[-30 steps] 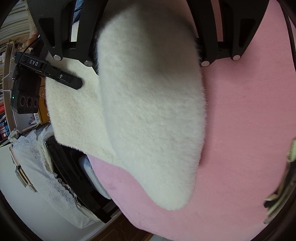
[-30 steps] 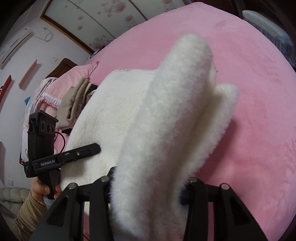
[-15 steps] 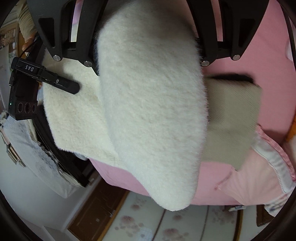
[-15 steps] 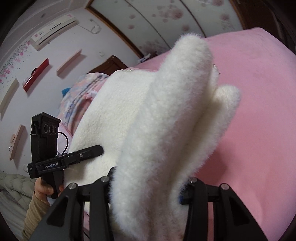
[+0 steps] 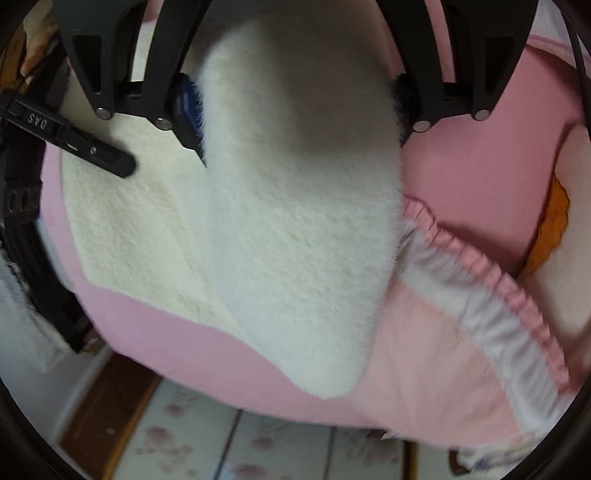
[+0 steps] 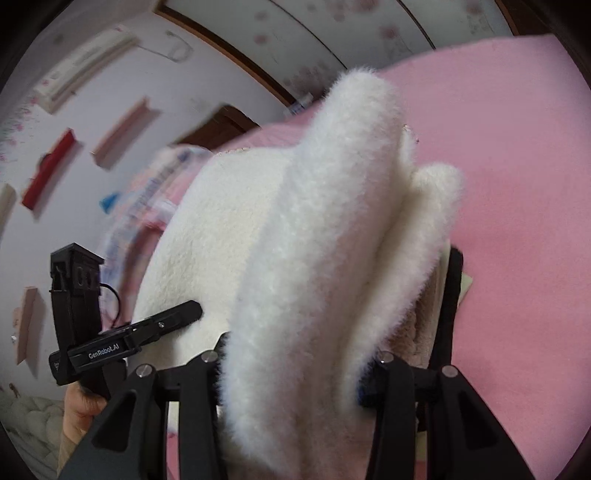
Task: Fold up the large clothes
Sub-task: 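Carry the cardigan onto the clothes stack and open both grippers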
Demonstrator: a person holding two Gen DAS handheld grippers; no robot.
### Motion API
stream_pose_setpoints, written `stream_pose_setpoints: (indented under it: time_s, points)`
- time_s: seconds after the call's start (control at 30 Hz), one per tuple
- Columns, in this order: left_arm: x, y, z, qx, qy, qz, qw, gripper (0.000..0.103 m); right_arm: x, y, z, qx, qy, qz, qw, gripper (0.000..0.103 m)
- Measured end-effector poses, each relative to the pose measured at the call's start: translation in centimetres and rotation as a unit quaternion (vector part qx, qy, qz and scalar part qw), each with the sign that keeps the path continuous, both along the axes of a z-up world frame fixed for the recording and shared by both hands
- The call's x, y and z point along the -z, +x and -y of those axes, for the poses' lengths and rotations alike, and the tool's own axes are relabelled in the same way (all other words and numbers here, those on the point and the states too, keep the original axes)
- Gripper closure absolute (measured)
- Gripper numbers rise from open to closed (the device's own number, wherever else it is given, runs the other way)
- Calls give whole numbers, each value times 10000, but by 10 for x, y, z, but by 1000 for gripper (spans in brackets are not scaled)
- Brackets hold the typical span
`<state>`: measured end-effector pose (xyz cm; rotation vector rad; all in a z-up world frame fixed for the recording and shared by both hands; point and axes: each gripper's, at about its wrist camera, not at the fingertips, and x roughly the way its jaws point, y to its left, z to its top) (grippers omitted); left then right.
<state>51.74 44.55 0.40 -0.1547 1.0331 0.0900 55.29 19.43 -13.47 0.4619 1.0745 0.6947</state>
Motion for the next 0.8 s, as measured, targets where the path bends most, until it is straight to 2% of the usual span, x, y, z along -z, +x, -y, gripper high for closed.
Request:
stream_pose_setpoints:
  time_s: [0.03,0.07,0.1,0.13,0.2,0.3,0.43,0.57,0.67,0.8]
  points:
    - [12,1,-2,-122,56,105,9999,4,19,0,4,58,-68,-37,10000,55]
    - [19,-1,-5,-179,52,264,9995,0,28,-1,6,84,-50,45,9999,54]
    - [22,-6,-11,-156,-187,541,9982,0,35,-2,11,102,-17,219,9997,49]
    - [24,-10,-12,-133,-311,638,9974,0,39,-4,17,62,75,325,9994,46]
    - [21,-15,-12,-109,-298,736,9968,0,40,-7,21,-51,142,331,9993,44]
    - [11,-22,-5,-158,7,836,9964,0,23,-9,18,-48,-207,342,9992,33]
    - [-12,-37,20,-421,659,974,9922,0,-9,-26,12,-22,-918,499,9945,31]
    - [-32,-59,37,-471,843,1087,9894,0,-39,-56,20,21,-1413,937,9855,31]
    - [-39,-76,59,-394,1008,1017,9889,0,-62,-82,34,119,-1579,1044,9818,31]
    - [-57,-122,104,-214,1138,1054,9877,0,-89,-113,47,198,-1840,1187,9755,31]
